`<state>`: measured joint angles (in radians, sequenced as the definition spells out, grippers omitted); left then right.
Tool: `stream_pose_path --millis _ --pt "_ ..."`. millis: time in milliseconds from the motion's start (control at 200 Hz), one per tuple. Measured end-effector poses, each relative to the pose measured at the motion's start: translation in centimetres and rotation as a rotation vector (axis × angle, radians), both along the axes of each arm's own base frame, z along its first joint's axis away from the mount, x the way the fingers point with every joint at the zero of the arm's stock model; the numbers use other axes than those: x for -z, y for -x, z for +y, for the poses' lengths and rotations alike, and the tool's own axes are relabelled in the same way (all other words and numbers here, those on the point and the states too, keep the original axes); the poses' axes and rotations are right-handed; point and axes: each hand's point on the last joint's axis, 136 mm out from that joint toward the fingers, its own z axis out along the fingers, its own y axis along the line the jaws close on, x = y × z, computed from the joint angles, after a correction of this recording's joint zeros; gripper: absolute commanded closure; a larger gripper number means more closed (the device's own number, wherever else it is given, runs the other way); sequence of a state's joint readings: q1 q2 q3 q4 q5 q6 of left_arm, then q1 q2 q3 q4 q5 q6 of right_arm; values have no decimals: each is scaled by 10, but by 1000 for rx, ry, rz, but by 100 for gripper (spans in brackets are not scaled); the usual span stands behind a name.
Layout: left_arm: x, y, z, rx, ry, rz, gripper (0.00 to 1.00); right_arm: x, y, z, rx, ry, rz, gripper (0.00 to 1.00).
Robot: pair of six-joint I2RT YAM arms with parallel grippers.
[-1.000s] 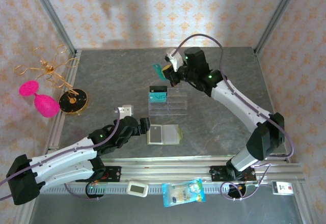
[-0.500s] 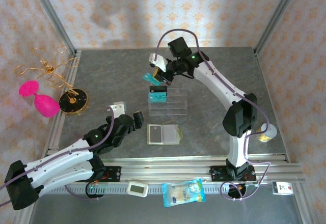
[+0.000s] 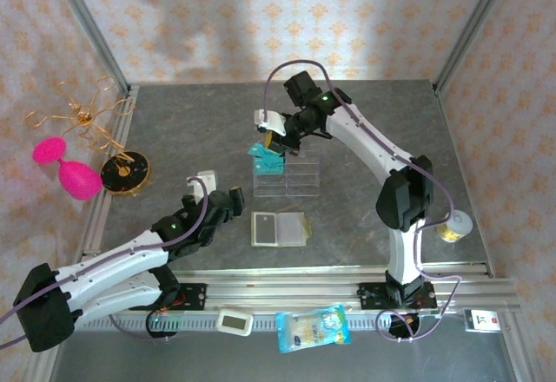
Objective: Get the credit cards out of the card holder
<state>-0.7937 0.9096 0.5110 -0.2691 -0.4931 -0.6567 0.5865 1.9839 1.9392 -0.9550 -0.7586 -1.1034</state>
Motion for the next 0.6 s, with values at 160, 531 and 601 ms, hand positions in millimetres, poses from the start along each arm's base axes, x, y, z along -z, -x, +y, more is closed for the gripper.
stream_pose_path --millis 160,531,601 --pt "-1 -4 3 -18 0 -9 1 26 -5 0 -3 59 12 100" --pt "8 -8 4 -30 -25 14 1 51 -18 -5 30 169 -39 100" --pt "10 -8 4 -27 -31 18 1 53 -21 -6 39 183 -54 100"
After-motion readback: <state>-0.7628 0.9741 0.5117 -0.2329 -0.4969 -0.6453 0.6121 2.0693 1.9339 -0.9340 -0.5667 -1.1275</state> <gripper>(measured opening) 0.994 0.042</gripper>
